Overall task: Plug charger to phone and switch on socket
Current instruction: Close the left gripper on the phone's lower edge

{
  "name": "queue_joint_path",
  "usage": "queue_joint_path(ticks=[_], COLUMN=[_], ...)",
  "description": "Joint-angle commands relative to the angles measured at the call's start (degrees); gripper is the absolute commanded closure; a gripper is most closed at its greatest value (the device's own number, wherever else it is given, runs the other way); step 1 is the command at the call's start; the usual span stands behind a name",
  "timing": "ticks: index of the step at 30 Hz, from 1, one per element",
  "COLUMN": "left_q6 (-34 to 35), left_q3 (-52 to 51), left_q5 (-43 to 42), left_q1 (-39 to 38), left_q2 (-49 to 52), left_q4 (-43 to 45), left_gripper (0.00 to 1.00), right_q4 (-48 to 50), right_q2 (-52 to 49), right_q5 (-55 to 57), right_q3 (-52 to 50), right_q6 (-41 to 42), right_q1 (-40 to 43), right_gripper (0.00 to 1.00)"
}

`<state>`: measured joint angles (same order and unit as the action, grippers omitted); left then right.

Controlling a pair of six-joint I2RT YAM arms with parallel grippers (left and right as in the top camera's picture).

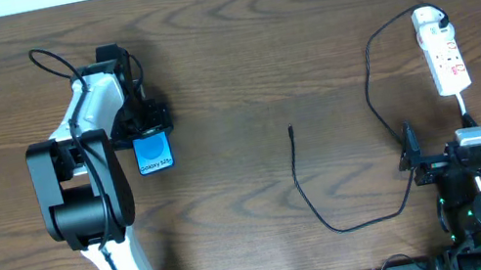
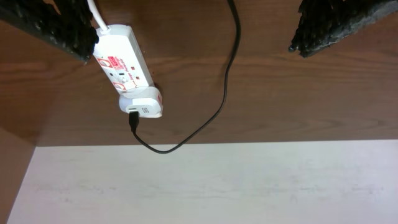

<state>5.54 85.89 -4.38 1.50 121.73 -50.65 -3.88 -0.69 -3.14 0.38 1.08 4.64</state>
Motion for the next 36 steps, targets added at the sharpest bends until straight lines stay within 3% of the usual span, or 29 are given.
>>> queue_joint_path(ticks=[1, 17, 21, 24, 25, 26, 36], left_q6=[-0.6, -0.6, -0.6, -0.6, -0.6, -0.6, -0.6], left_q3=[-1.4, -1.4, -1.4, -1.4, -1.4, -1.4, -1.3], left_q5=[0.5, 0.5, 0.5, 0.5, 0.5, 0.5, 0.5], left_q1=[0.0, 0.0, 0.0, 0.0, 0.0, 0.0, 0.0], left_q2=[0.8, 0.8, 0.8, 0.8, 0.8, 0.8, 0.4], left_q4=[0.0, 0.0, 0.0, 0.2, 0.2, 0.2, 0.2], left_gripper=[0.16, 0.24, 0.44, 0.73, 0.88, 0.93, 0.93], right_q4=[-0.2, -0.2, -0.2, -0.2, -0.2, -0.2, -0.2], right_q2=[0.3, 0.3, 0.3, 0.3, 0.3, 0.3, 0.3], right_q5=[0.0, 0.0, 0.0, 0.0, 0.0, 0.0, 0.0], right_q3=[-0.1, -0.1, -0.1, -0.1, -0.1, -0.1, -0.1], right_q6=[0.6, 0.6, 0.6, 0.6, 0.6, 0.6, 0.6], right_q1=[-0.1, -0.1, -0.1, -0.1, -0.1, -0.1, -0.1], right_gripper=[0.01, 0.01, 0.01, 0.01, 0.01, 0.01, 0.01])
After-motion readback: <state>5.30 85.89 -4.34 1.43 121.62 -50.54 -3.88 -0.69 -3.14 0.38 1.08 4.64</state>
